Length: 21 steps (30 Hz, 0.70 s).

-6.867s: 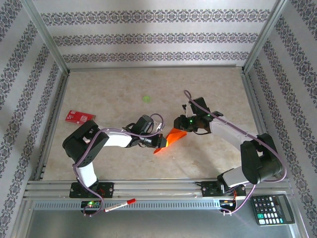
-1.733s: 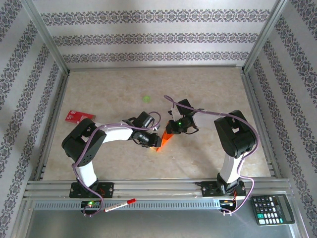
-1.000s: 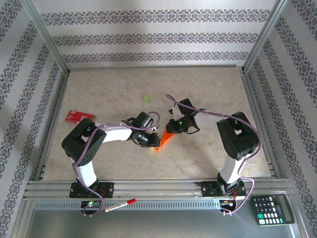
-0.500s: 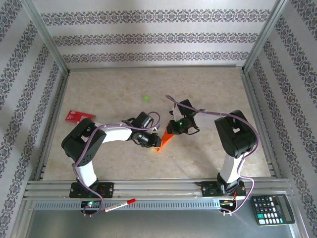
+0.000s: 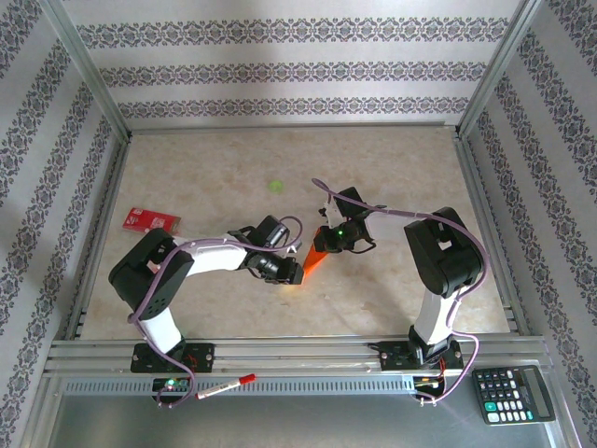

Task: Fold a paper plane with a square sheet of paper (pick it up from the middle)
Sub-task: Fold the wing for the fifth time at the center of the table.

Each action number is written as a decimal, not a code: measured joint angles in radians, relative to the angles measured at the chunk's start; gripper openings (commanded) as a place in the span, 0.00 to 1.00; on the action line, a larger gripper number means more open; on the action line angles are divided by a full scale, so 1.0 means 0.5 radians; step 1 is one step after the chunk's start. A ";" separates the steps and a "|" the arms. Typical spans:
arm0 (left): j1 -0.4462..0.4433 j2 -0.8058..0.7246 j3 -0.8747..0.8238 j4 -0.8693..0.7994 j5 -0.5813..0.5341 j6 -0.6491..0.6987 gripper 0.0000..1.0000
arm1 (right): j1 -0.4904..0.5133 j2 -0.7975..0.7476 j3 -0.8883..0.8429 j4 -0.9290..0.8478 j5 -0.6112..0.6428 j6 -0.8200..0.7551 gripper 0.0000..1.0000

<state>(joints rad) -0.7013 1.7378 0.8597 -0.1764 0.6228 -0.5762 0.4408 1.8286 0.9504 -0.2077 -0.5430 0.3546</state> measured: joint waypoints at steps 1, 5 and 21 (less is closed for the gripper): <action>0.000 0.010 0.002 -0.008 -0.005 0.013 0.19 | 0.000 0.000 0.000 0.000 0.000 -0.001 0.05; 0.000 0.014 0.034 -0.079 -0.026 0.080 0.16 | 0.000 0.000 0.000 0.000 0.000 -0.007 0.05; -0.025 -0.019 0.166 -0.478 -0.208 0.365 0.32 | -0.001 0.000 0.000 0.000 -0.002 -0.028 0.05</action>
<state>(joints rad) -0.7139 1.7283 0.9428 -0.4152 0.5190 -0.3935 0.4404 1.8286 0.9504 -0.2077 -0.5442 0.3405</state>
